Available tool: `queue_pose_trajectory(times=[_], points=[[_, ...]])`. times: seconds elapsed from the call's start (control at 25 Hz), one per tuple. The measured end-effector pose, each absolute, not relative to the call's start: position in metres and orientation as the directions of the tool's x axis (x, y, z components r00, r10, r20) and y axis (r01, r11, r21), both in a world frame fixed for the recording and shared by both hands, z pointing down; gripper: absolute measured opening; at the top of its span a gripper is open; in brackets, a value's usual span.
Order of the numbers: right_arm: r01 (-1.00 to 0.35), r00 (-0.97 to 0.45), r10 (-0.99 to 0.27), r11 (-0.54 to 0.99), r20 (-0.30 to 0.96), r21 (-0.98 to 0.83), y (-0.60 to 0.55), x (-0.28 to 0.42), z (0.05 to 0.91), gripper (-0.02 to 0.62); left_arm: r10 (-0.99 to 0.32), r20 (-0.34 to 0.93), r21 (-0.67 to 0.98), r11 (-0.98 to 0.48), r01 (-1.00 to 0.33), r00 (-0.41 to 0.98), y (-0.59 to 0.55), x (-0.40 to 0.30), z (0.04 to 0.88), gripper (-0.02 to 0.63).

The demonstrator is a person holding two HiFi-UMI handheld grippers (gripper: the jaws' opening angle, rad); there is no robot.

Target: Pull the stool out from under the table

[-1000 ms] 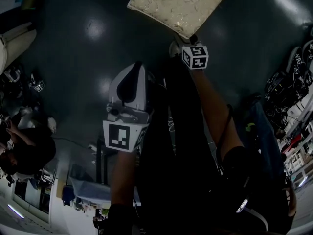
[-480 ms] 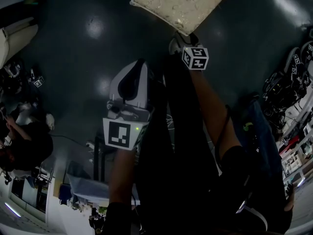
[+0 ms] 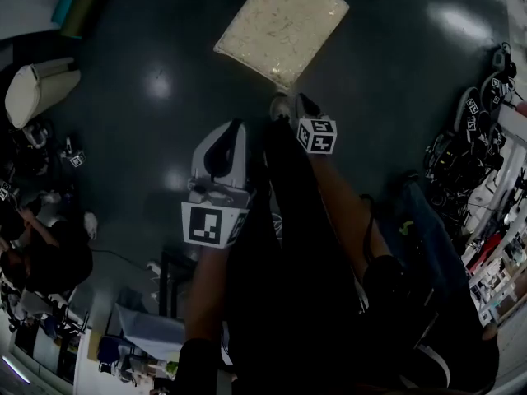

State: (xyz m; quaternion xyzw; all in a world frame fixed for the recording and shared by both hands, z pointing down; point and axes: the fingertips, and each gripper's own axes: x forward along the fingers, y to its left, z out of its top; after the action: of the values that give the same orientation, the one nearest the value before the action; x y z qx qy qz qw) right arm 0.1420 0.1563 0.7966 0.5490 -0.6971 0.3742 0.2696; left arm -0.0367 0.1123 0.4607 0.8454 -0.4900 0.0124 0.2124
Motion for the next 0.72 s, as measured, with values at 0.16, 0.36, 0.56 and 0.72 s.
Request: queue_pose_trajectory(times=[0.16,0.36,0.56,0.72], points=[[-0.960,-0.250,-0.596,0.051,0.763,-0.275,0.147,0.148,0.732,0.000,-0.834,0.209,0.349,-0.423,-0.836,0.510,0.108,-0.031,0.415,0.009],[-0.953,-0.263,-0.613,0.046,0.745,-0.299,0.140,0.132,0.651,0.000,-0.834,0.205,0.332,-0.433,-0.838,0.513,0.109,-0.034,0.359,0.009],[-0.947,-0.270,-0.635,0.039,0.724,-0.319,0.122,0.116,0.588,-0.002,-0.850,0.210,0.326,-0.405,-0.855,0.482,0.101,-0.050,0.317,0.009],[-0.948,-0.284,-0.640,0.074,0.714,-0.311,0.130,0.103,0.537,-0.002,-0.853,0.203,0.337,-0.399,-0.853,0.480,0.115,-0.058,0.287,0.009]])
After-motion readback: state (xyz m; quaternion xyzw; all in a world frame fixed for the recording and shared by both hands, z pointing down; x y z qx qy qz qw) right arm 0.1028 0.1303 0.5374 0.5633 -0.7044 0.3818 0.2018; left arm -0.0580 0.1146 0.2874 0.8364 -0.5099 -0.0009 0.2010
